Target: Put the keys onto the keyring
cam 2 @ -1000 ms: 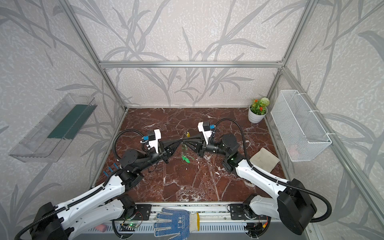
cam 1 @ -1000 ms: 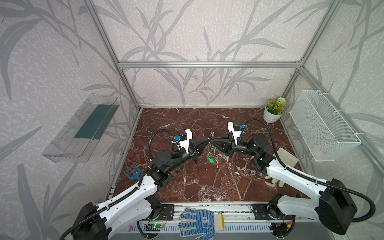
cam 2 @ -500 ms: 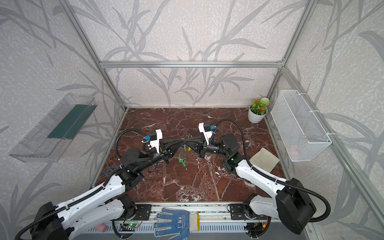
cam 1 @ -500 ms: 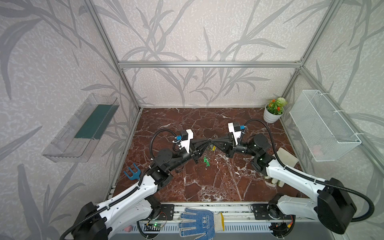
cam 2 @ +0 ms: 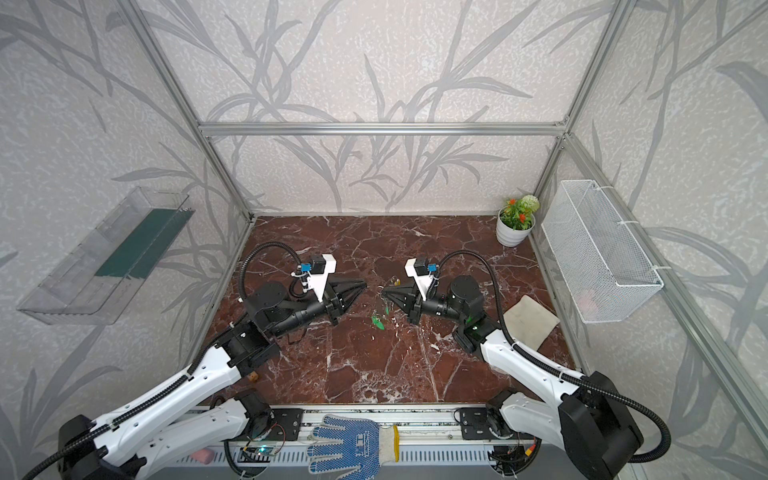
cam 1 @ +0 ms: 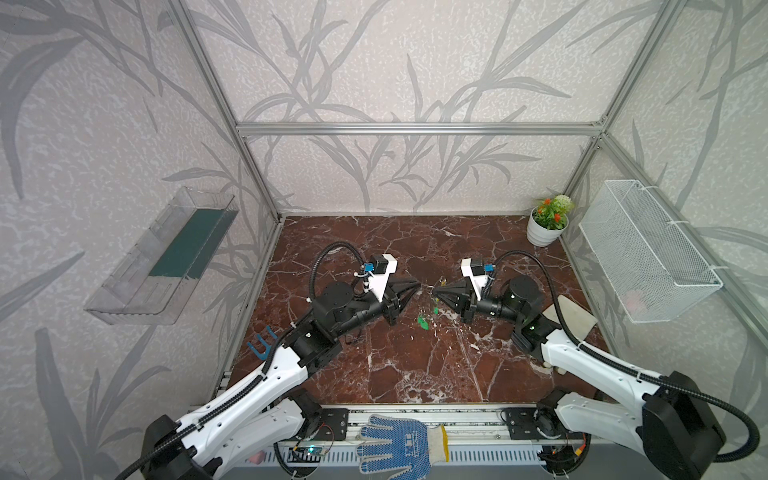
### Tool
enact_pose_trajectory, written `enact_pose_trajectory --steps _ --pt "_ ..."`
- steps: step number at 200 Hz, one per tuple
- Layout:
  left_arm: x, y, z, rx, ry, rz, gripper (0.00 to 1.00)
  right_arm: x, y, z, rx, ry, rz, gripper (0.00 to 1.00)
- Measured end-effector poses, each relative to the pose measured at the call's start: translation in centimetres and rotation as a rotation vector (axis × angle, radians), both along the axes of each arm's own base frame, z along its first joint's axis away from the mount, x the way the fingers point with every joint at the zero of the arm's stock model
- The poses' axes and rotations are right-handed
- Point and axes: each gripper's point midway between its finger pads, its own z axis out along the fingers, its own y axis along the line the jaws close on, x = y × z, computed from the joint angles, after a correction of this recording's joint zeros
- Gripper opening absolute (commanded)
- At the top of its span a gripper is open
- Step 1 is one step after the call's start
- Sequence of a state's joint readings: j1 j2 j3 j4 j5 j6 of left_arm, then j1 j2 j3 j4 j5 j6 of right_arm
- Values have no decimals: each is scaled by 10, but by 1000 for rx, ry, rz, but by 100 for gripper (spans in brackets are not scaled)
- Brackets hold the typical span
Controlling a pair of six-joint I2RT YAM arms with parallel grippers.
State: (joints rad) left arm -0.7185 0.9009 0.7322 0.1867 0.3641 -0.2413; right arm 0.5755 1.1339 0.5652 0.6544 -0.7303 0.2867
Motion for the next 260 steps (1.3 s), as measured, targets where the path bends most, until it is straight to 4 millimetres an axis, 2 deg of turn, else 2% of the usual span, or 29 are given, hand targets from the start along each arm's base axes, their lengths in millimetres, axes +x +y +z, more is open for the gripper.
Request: enact_pose_trajectory --steps 37,62,95,135,208,260 --pt "1 0 -9 125 52 -4 19 -2 5 -18 -56 3 21 0" --pt "1 -3 -19 218 87 -28 18 -12 12 -33 -111 -2 56 0" --pt "-1 -8 -43 350 151 -87 16 -23 18 -45 -164 -11 96 0" --pt "-8 -9 -69 462 213 -154 15 -22 20 -57 -203 -4 103 0" --pt "-19 -12 -94 530 271 -235 14 -23 21 -57 -215 -8 111 0" --pt "-18 -17 -93 531 277 -257 13 -24 21 -60 -225 -5 114 0"
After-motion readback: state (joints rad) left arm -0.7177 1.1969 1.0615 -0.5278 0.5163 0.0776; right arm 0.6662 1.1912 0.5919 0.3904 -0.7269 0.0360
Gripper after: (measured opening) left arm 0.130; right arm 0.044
